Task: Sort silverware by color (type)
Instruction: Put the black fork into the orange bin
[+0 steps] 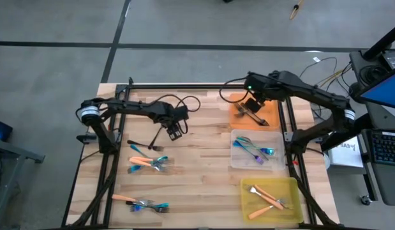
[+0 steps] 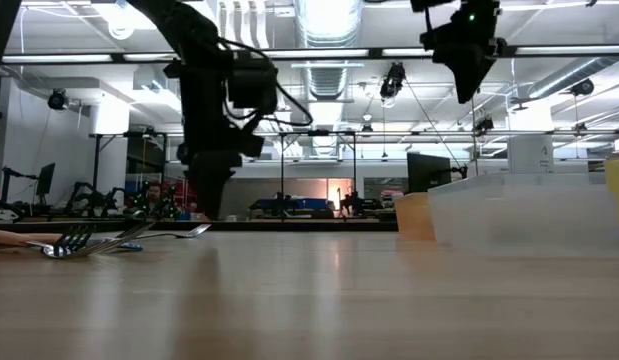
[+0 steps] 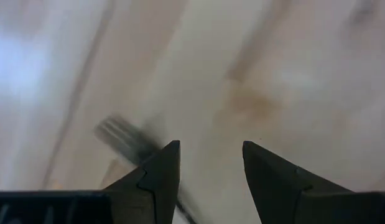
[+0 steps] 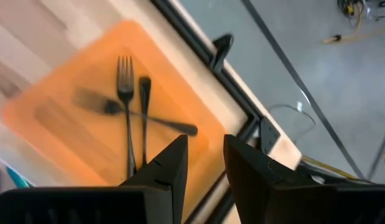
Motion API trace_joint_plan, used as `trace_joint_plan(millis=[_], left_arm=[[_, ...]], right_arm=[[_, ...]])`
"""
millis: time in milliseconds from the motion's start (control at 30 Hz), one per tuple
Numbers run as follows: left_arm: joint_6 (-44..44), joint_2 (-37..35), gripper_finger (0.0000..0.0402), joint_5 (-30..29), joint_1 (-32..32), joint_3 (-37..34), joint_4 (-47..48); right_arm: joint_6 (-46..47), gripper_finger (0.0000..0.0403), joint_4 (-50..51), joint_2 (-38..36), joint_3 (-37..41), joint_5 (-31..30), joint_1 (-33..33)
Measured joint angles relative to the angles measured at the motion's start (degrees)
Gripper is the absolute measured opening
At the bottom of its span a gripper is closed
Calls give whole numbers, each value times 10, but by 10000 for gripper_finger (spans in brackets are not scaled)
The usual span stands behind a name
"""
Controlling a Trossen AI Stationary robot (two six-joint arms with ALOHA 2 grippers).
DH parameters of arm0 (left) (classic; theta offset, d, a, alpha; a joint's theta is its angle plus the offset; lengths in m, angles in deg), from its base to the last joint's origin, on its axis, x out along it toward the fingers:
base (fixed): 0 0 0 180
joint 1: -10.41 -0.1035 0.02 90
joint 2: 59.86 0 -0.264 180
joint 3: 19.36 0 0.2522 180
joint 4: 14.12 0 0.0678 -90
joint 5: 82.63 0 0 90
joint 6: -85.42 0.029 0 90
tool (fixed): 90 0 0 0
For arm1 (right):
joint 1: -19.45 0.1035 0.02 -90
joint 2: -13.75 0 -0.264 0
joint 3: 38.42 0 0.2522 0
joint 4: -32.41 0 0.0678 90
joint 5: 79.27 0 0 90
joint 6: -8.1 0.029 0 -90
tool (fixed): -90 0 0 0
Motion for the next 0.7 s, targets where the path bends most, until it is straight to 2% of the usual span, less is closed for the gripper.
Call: trace_joint_plan(millis=[67,167,433,700], left_arm=[[-35,-6,155,-42,0,-8,11],[-66,-14,155,-63,-1,-10,30],[-139,-21,151,-59,0,-54,77],[-151,-47,132,-9,1,-76,66]], right_arm=[[1,96,-12,-9,0,0,1],[1,92,-18,-15,0,0,1],[8,95,-18,-9,1,41,4],[-4,95,-18,-8,1,41,5]])
